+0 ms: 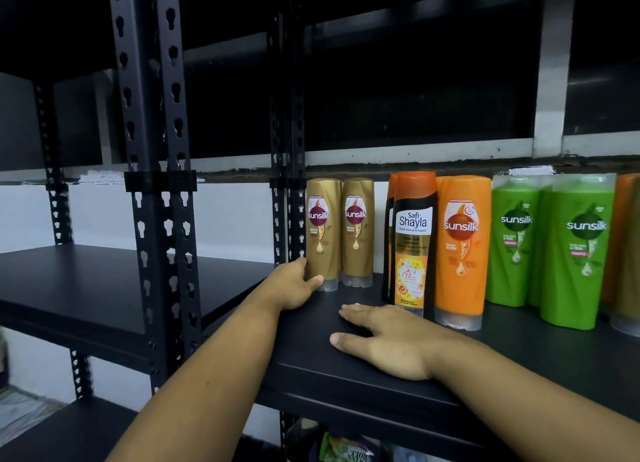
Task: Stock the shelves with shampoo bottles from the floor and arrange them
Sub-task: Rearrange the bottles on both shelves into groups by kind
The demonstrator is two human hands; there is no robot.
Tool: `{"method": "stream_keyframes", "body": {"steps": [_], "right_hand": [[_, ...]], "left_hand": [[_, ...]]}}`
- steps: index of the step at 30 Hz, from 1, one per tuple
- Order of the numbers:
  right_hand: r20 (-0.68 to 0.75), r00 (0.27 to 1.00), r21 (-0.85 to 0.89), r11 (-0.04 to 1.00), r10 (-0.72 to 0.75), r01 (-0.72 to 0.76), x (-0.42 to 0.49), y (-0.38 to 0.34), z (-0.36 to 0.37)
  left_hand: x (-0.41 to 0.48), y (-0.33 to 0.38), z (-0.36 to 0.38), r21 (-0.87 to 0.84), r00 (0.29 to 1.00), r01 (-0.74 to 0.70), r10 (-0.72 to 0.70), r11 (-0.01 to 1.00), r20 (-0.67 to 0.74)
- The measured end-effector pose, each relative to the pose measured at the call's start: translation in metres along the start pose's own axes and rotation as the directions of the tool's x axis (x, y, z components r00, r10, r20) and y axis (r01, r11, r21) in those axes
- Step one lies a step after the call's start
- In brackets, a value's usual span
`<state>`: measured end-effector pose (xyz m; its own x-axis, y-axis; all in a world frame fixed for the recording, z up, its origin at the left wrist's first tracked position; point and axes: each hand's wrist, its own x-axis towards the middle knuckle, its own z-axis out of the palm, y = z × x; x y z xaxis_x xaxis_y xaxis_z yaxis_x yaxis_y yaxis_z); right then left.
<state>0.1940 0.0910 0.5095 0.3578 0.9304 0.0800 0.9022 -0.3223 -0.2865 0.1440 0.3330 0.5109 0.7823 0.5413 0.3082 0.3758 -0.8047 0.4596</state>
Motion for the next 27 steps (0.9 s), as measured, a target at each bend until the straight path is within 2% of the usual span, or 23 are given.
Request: {"method": "stream_keyframes", "body": {"steps": [5,9,14,18,21,27], "right_hand": [[-0.021,1.000,0.000,1.000,0.012,-0.012,-0.002,-0.004,-0.001],[-0.072,0.997,-0.041,0.999,0.031,-0.034,-0.005,-0.003,-0.002],[-0.132,0.989,-0.093,0.992,0.067,-0.079,-0.010,-0.006,-0.003],[-0.183,0.981,-0.128,0.988,0.060,-0.084,-0.018,-0.009,-0.006],[-0.216,0.974,-0.144,0.985,0.066,-0.098,-0.022,-0.008,-0.007],[-0.088,0.995,-0.102,0.993,0.045,-0.053,-0.047,0.006,-0.013]], "left_hand": [[-0.017,0.010,-0.003,0.210,0.998,0.016,-0.029,0.978,0.062],[-0.041,0.023,-0.004,0.291,0.986,-0.023,-0.025,0.956,0.163],[-0.085,0.039,-0.008,0.266,0.968,-0.091,0.023,0.959,0.248],[-0.116,0.051,-0.011,0.233,0.958,-0.174,0.109,0.957,0.266],[-0.127,0.062,-0.013,0.241,0.954,-0.188,0.118,0.952,0.277],[-0.137,0.069,-0.009,0.169,0.929,-0.248,0.185,0.954,0.321]]}}
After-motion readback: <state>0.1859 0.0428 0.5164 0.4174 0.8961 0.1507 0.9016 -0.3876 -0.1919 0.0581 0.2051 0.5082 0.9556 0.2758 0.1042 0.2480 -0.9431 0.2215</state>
